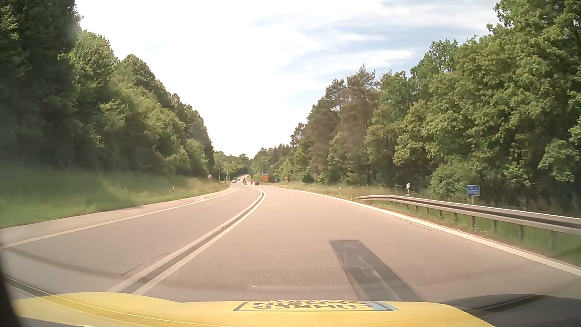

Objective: Follow the waypoints while adhering to traffic rules and regulations

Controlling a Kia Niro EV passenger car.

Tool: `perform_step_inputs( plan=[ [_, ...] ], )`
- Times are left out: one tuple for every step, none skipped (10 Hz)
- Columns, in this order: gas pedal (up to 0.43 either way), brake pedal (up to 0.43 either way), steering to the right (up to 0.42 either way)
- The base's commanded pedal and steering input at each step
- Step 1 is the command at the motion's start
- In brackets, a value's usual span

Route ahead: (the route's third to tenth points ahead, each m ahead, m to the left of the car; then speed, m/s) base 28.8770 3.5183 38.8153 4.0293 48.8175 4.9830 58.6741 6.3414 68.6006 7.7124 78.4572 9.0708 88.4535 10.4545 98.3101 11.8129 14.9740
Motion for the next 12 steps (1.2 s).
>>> perform_step_inputs(
  plan=[
    [0.0, 0.0, -0.015],
    [0.0, 0.0, -0.015],
    [0.0, 0.0, -0.015],
    [0.0, 0.0, -0.015],
    [0.0, 0.0, -0.015],
    [0.0, 0.0, -0.014],
    [0.0, 0.0, -0.011],
    [0.0, 0.0, -0.01],
    [0.0, 0.0, -0.011],
    [0.0, 0.0, -0.011],
    [0.0, 0.0, -0.011],
    [0.0, 0.0, -0.011]
  ],
)
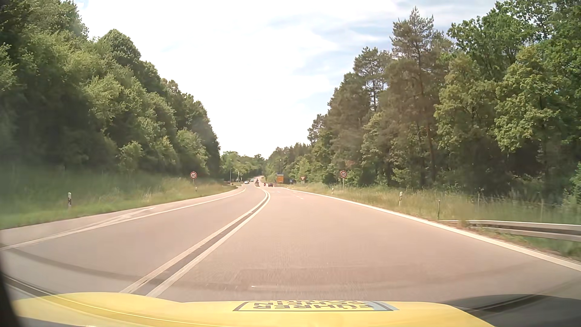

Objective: Follow the waypoints while adhering to traffic rules and regulations

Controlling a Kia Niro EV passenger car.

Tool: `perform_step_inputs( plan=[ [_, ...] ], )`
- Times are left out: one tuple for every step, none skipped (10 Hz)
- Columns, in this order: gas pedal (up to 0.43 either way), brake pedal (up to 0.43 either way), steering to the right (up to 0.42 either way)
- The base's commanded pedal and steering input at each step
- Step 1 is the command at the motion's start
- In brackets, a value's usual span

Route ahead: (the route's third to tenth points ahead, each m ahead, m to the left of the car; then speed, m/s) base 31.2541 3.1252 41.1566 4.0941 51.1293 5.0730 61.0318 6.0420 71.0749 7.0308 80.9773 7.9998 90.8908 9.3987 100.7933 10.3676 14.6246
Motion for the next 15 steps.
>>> perform_step_inputs(
  plan=[
    [0.0, 0.0, -0.011],
    [0.0, 0.0, -0.011],
    [0.0, 0.0, -0.011],
    [0.0, 0.0, -0.011],
    [0.0, 0.0, -0.012],
    [0.0, 0.0, -0.012],
    [0.0, 0.0, -0.012],
    [0.0, 0.0, -0.012],
    [0.0, 0.0, -0.008],
    [0.0, 0.0, -0.005],
    [0.0, 0.0, -0.006],
    [0.0, 0.0, -0.006],
    [0.0, 0.0, -0.006],
    [0.0, 0.0, -0.007],
    [0.0, 0.0, -0.007]
  ],
)
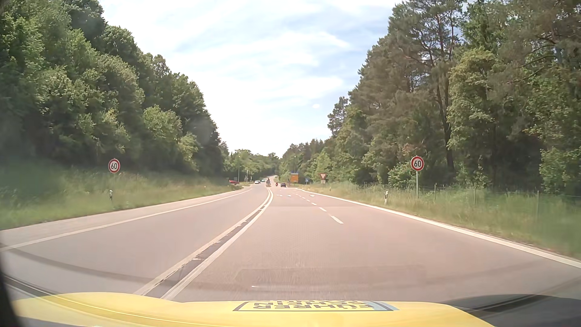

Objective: Follow the waypoints while adhering to traffic rules and regulations

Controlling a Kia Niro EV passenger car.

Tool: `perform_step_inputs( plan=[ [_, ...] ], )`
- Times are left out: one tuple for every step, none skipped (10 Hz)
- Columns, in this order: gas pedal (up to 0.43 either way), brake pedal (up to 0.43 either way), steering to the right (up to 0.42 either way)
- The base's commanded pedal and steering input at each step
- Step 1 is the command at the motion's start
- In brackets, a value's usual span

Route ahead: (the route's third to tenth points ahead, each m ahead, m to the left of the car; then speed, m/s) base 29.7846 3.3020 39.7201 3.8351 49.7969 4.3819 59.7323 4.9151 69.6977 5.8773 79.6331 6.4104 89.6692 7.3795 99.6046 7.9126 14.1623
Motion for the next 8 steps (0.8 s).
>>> perform_step_inputs(
  plan=[
    [0.0, 0.0, -0.007],
    [0.0, 0.0, -0.007],
    [0.0, 0.0, -0.007],
    [0.0, 0.0, -0.008],
    [0.0, 0.0, -0.008],
    [0.0, 0.0, -0.008],
    [0.0, 0.0, -0.009],
    [0.0, 0.0, -0.009]
  ],
)
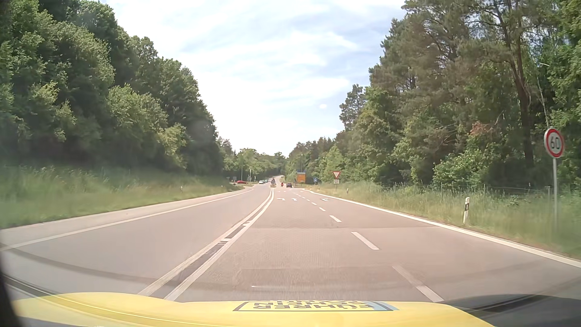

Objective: Follow the waypoints while adhering to traffic rules and regulations

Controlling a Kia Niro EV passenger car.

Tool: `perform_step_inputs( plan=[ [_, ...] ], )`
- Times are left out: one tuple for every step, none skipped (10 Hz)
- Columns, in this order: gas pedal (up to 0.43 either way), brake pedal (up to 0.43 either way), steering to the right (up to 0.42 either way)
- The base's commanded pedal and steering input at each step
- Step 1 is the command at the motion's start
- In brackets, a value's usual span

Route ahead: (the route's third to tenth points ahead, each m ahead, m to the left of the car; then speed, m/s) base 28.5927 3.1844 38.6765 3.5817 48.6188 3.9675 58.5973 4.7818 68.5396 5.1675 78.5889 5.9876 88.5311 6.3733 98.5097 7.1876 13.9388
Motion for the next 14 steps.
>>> perform_step_inputs(
  plan=[
    [0.0, 0.0, -0.009],
    [0.0, 0.0, -0.009],
    [0.0, 0.0, -0.009],
    [0.0, 0.0, -0.008],
    [0.0, 0.0, -0.007],
    [0.0, 0.0, -0.007],
    [0.0, 0.0, -0.006],
    [0.0, 0.0, -0.006],
    [0.0, 0.012, -0.006],
    [0.0, 0.043, -0.005],
    [0.0, 0.091, -0.005],
    [0.0, 0.104, -0.005],
    [0.0, 0.122, -0.005],
    [0.0, 0.14, -0.005]
  ],
)
